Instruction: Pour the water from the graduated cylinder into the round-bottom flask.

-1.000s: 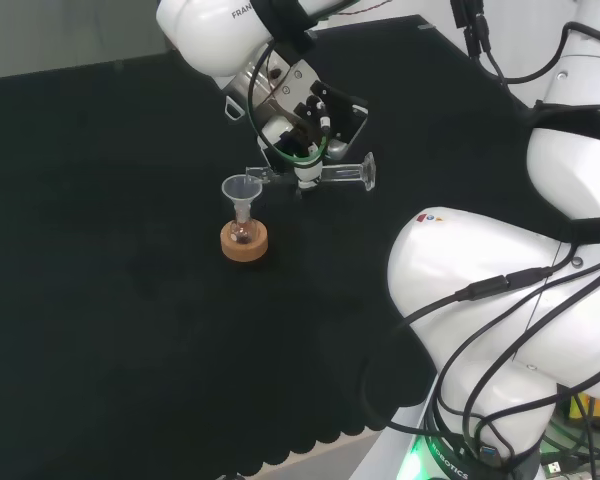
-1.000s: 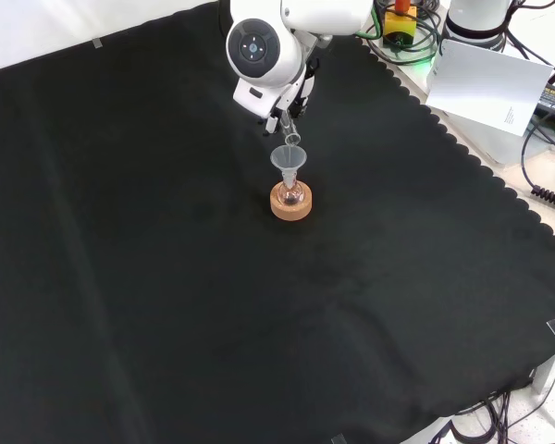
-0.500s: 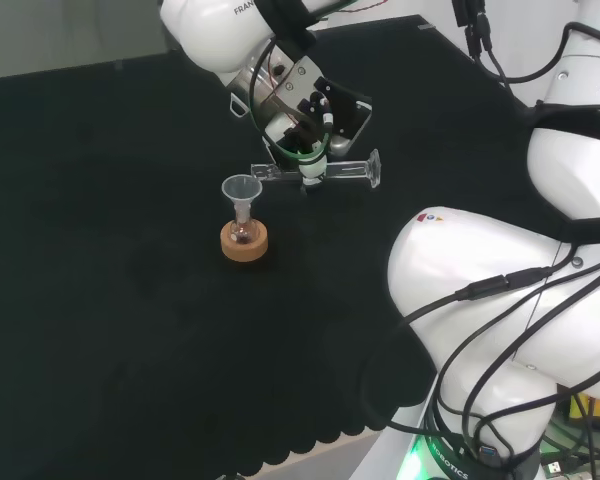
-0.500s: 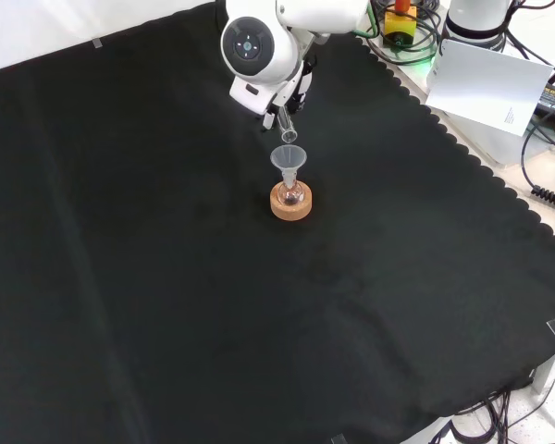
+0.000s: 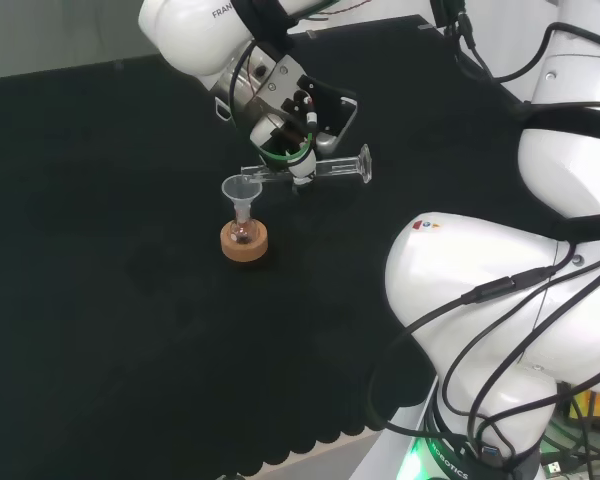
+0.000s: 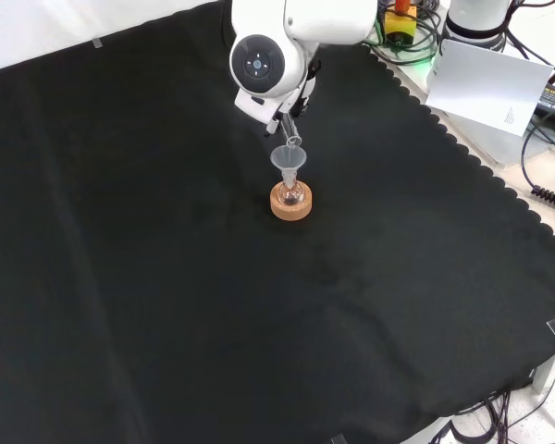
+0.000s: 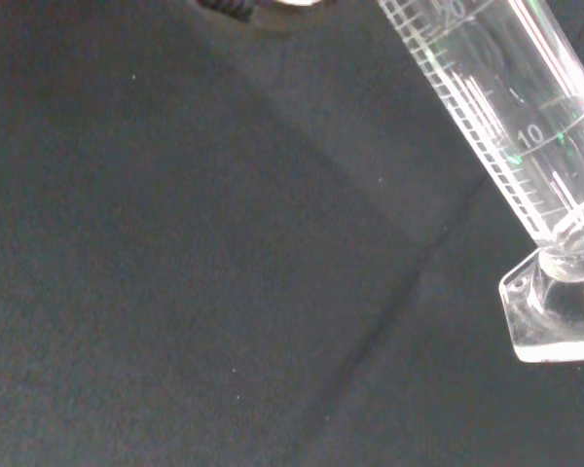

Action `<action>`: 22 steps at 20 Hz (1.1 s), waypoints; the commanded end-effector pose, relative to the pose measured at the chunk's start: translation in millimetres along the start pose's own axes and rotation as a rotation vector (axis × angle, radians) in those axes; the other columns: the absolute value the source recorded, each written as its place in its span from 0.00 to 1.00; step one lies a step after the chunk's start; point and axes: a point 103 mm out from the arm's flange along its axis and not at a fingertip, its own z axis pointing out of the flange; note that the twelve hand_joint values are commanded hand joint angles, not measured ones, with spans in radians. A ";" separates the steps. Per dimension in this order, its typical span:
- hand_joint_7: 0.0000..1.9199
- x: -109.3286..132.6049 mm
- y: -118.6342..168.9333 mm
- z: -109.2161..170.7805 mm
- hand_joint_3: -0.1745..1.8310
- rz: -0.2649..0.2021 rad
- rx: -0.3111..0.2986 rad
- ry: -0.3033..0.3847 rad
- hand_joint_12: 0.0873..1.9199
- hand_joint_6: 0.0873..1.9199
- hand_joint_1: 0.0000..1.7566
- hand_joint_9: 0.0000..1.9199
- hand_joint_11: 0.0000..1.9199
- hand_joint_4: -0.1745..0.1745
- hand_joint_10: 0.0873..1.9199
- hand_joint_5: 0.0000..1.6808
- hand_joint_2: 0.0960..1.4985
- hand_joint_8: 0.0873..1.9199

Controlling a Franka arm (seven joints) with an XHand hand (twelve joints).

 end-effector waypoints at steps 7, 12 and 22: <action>0.78 2.7 0.6 -5.0 0.08 0.016 0.043 -0.042 0.31 0.39 0.63 0.85 0.74 0.65 0.00 0.66 0.69 0.05; 0.78 4.1 0.5 -6.7 0.08 0.023 0.050 -0.045 0.31 0.39 0.63 0.84 0.74 0.65 0.00 0.66 0.69 0.05; 0.77 2.4 -0.8 -7.8 0.08 0.041 0.069 -0.064 0.31 0.39 0.63 0.84 0.74 0.65 0.00 0.66 0.69 0.04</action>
